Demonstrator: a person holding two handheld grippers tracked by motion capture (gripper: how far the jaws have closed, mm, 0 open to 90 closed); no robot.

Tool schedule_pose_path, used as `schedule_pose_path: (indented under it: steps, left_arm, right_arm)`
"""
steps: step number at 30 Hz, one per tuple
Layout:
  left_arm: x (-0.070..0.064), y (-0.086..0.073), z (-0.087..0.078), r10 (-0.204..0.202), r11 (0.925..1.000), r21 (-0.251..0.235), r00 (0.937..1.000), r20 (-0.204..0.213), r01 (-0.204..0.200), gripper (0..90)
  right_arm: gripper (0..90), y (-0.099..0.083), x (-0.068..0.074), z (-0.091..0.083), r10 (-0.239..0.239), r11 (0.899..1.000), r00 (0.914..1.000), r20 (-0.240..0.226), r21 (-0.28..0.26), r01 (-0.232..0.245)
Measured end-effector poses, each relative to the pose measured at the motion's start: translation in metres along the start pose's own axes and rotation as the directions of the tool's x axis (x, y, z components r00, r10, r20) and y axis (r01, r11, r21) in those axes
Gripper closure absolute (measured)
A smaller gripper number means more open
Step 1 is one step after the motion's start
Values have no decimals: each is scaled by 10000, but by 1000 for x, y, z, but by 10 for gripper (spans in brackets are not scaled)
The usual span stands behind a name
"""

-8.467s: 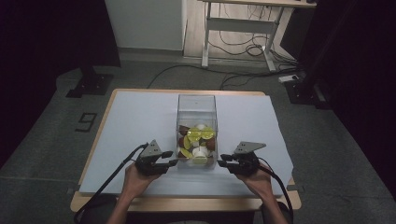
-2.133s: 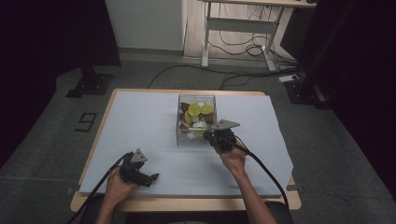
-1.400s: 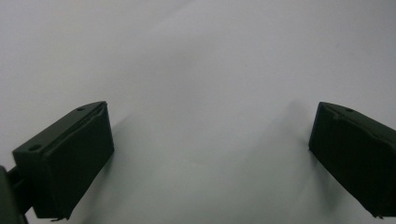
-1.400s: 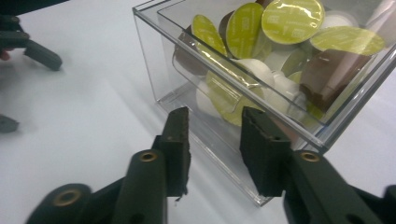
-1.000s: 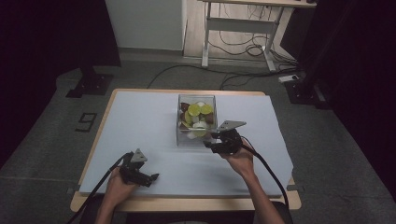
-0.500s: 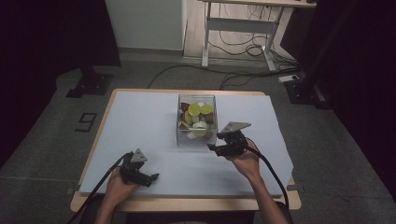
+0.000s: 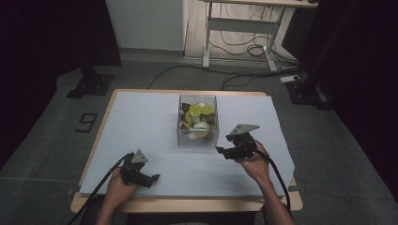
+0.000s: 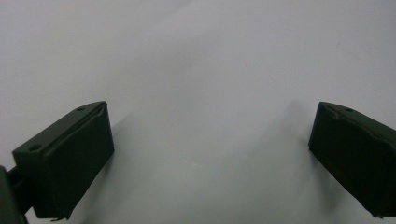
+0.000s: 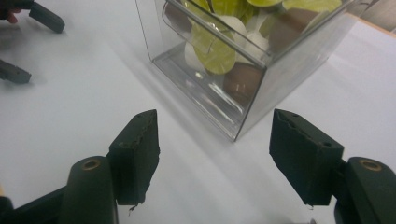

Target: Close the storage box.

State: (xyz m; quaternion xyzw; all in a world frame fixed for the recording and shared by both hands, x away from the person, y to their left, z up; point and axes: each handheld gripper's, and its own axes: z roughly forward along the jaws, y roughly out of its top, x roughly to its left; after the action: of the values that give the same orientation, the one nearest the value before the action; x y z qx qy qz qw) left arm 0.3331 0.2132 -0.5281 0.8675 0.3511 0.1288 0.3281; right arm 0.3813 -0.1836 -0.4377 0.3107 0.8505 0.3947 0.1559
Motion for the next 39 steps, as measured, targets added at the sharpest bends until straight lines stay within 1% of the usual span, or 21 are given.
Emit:
schedule_pose_path:
  steps: [9, 13, 20, 24, 29, 35, 39]
  left_arm:
    - [0, 0, 0, 1, 10000, -8, 10000, -2, -1, 0]
    - [0, 0, 0, 8, 10000, 4, 10000, 1, -8, 0]
    - [0, 0, 0, 1, 10000, 8, 10000, -3, -1, 0]
    - [0, 0, 0, -14, 10000, -9, 10000, -5, 14, 0]
    - [0, 0, 0, -4, 10000, -10, 10000, -3, 4, 0]
    - [0, 0, 0, -11, 10000, -16, 10000, -13, 11, 0]
    - [0, 0, 0, -6, 10000, -18, 10000, -18, 6, 0]
  right_arm:
    - [266, -9, -4, -15, 48, 10000, 9999, 133, -32, -47]
    - [252, -13, -4, -21, -84, 10000, 9997, 232, 49, 83]
    - [222, -24, -5, -29, -126, 9994, 9975, 694, 342, 103]
    - [203, -31, -7, -34, -30, 9987, 9961, 885, 504, -15]
    - [171, -42, -10, -38, 134, 9982, 9953, 960, 576, -190]
    - [142, -57, -13, -37, 370, 9969, 9935, 1076, 651, -441]
    - [135, -69, -16, -35, 505, 9957, 9902, 1302, 711, -602]
